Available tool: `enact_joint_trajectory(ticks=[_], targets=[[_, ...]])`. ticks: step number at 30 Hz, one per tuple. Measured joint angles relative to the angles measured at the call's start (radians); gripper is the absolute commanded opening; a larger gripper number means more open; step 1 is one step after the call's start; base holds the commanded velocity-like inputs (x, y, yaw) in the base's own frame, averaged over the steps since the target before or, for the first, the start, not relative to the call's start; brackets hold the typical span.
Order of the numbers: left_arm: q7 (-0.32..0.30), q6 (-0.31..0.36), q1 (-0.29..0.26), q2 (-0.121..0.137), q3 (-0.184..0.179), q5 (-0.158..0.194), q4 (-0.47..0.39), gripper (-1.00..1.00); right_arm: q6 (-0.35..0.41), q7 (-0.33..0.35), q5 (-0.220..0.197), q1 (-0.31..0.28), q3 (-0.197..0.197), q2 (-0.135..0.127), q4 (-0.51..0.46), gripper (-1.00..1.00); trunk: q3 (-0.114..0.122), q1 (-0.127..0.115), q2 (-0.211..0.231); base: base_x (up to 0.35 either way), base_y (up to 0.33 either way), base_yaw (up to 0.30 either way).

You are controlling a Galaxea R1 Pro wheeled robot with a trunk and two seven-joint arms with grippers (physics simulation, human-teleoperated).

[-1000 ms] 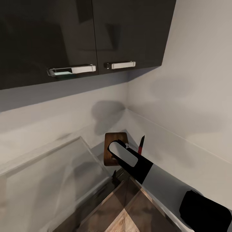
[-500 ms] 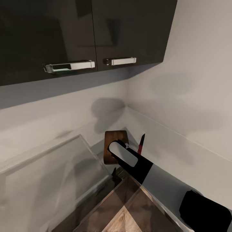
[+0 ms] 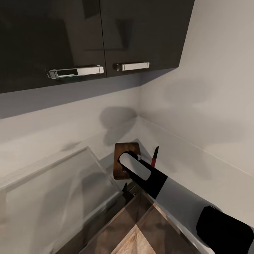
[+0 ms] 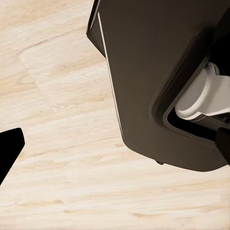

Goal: In the kitchen, take the Vidalia onion out of the sink, dice it on the chopping board with the paring knife, put the diced onion into the bowl on the countertop, then place both the paring knife and the chopping board into the sink.

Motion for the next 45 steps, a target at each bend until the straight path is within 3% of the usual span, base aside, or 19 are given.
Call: enact_joint_trajectory(ticks=[5,11,20,32,41,45], targets=[[0.0,0.0,0.0,0.0,0.0,0.0,0.0,1.0,0.035,0.003,0.007,-0.04,-0.004,0.0,0.019,1.0,0.0,0.0,0.0,0.0,0.0,0.0],[0.0,0.0,0.0,-0.006,0.0,0.0,0.0,1.0,0.047,0.007,0.056,-0.073,-0.009,0.0,0.109,1.0,0.0,0.0,0.0,0.0,0.0,0.0],[0.0,0.0,0.0,-0.009,0.001,0.0,0.0,1.0,0.006,0.021,0.063,-0.086,-0.011,0.0,0.19,1.0,0.0,0.0,0.0,0.0,0.0,0.0],[0.0,0.0,0.0,-0.009,0.001,0.0,0.0,1.0,-0.083,0.018,0.062,-0.086,-0.006,0.0,0.199,1.0,0.0,0.0,0.0,0.0,0.0,0.0],[0.0,0.0,0.0,-0.009,0.0,0.0,0.0,1.0,-0.092,0.018,0.059,-0.086,-0.001,0.0,0.2,1.0,0.0,0.0,0.0,0.0,0.0,0.0],[0.0,0.0,0.0,-0.009,0.0,0.0,0.0,1.0,-0.091,0.013,0.058,-0.084,0.024,0.0,0.2,1.0,0.0,0.0,0.0,0.0,0.0,0.0]])
